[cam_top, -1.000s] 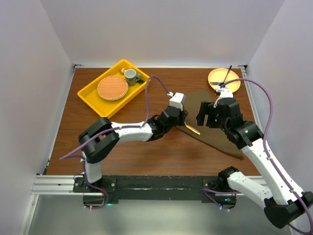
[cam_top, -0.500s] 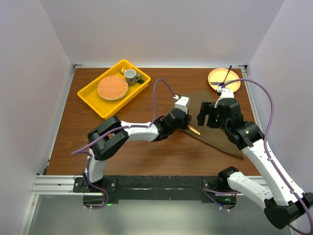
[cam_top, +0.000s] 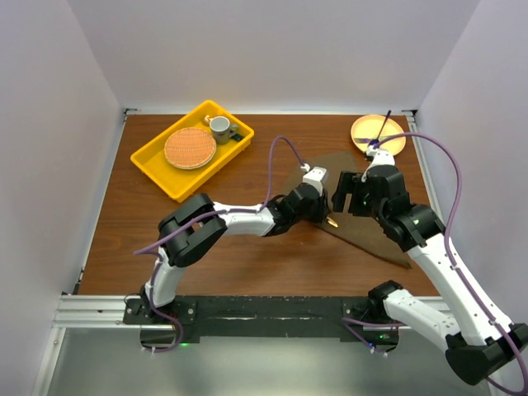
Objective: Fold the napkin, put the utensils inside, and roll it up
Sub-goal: Fold the napkin
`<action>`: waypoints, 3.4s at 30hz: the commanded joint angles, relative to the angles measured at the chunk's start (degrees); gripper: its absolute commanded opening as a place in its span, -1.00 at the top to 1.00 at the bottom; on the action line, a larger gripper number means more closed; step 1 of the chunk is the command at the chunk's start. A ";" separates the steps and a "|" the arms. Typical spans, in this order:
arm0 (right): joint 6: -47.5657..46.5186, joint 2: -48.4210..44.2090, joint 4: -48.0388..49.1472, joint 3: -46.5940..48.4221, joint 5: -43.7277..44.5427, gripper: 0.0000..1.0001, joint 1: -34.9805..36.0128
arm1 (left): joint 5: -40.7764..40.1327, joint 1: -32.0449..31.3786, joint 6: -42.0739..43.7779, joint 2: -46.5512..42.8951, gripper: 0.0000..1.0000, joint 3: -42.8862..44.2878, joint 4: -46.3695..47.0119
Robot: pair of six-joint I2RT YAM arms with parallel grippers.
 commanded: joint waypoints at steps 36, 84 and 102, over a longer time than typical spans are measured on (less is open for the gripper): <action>39.99 -5.91 -13.51 -23.91 10.05 -0.24 -31.20 | 26.42 11.94 -5.49 -66.60 -0.28 -25.31 -21.52; 32.26 9.57 7.85 -30.25 9.61 0.00 -56.52 | 32.74 12.47 -7.25 -59.13 -0.27 -15.99 -25.21; 26.56 2.02 1.61 -22.96 6.10 0.81 -56.43 | 31.69 12.47 -9.79 -61.68 -0.27 -18.44 -21.35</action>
